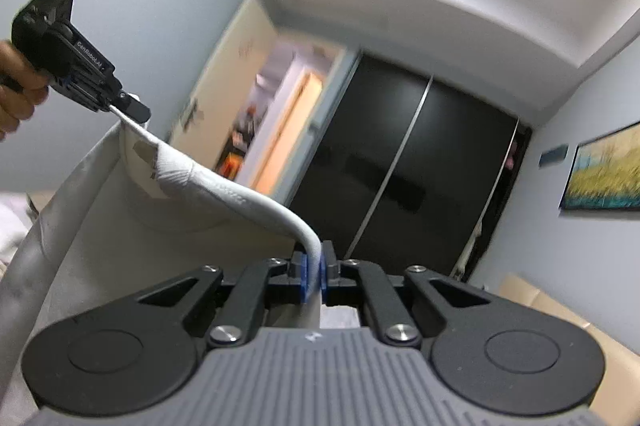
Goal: Fold clothes
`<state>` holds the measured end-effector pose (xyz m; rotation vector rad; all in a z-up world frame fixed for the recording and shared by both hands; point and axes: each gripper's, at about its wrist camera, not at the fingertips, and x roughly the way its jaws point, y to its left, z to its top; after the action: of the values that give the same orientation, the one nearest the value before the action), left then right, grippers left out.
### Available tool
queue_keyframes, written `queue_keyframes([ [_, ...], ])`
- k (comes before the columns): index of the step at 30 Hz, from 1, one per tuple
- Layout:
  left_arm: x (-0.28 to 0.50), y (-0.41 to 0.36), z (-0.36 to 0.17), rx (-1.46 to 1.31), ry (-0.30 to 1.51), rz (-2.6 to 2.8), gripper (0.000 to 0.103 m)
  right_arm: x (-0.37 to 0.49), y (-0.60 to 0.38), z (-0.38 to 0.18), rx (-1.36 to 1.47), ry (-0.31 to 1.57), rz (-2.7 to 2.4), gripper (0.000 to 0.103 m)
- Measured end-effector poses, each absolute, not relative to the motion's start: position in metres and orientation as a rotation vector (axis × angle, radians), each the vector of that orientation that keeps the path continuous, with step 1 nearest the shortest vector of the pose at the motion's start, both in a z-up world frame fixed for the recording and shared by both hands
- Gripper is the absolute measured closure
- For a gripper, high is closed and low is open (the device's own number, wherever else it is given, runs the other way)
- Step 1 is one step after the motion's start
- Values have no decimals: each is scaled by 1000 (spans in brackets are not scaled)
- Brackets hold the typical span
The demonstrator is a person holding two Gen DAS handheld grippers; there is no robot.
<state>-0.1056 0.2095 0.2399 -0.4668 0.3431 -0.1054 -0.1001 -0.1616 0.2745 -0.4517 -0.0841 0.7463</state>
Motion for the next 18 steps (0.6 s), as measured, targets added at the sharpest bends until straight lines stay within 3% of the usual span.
queue_keyframes([
  [11,97,251,79,-394,627,146,99,134,-30,128,-556,191,720,96],
  [18,141,256,-32,-319,885,190,98,178,10,21,-602,363,685,96],
])
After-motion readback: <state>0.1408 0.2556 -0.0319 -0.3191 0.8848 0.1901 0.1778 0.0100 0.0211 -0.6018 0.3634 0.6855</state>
